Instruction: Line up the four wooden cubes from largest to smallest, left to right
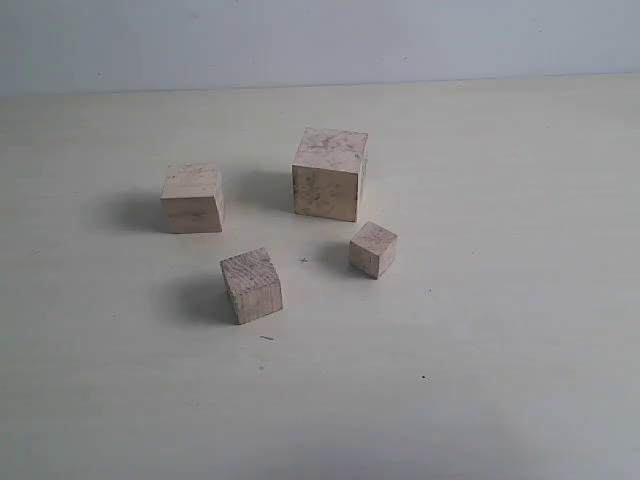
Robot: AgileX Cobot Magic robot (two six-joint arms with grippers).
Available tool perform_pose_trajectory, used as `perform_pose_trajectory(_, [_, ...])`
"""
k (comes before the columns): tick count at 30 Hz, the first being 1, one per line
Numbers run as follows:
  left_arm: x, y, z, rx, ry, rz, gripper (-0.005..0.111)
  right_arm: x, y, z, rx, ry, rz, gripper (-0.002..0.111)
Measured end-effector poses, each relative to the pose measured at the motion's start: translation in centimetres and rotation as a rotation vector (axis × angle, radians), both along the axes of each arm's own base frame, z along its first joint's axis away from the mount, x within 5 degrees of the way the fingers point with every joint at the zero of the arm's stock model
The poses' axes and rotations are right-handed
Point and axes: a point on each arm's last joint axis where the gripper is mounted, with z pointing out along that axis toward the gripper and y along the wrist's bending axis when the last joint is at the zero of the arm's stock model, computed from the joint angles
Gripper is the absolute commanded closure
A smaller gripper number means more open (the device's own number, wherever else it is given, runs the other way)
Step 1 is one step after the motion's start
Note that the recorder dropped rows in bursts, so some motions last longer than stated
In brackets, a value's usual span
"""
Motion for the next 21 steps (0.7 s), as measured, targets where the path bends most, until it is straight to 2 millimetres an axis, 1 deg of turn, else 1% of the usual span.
perform_pose_trajectory(12, [0.0, 0.0, 0.0, 0.0, 0.0, 0.0, 0.107, 0.0, 0.0, 0.0, 0.0, 0.0, 0.0, 0.108])
perform_pose_trajectory(14, [0.0, 0.0, 0.0, 0.0, 0.0, 0.0, 0.107, 0.1, 0.0, 0.3, 0.008, -0.035, -0.005, 0.108])
perform_pose_trajectory(18, [0.0, 0.0, 0.0, 0.0, 0.0, 0.0, 0.107, 0.3, -0.2, 1.8, 0.087, -0.197, -0.033, 0.108])
perform_pose_trajectory(21, [0.0, 0.0, 0.0, 0.0, 0.0, 0.0, 0.107, 0.3, -0.3, 2.5, 0.113, -0.279, -0.052, 0.108])
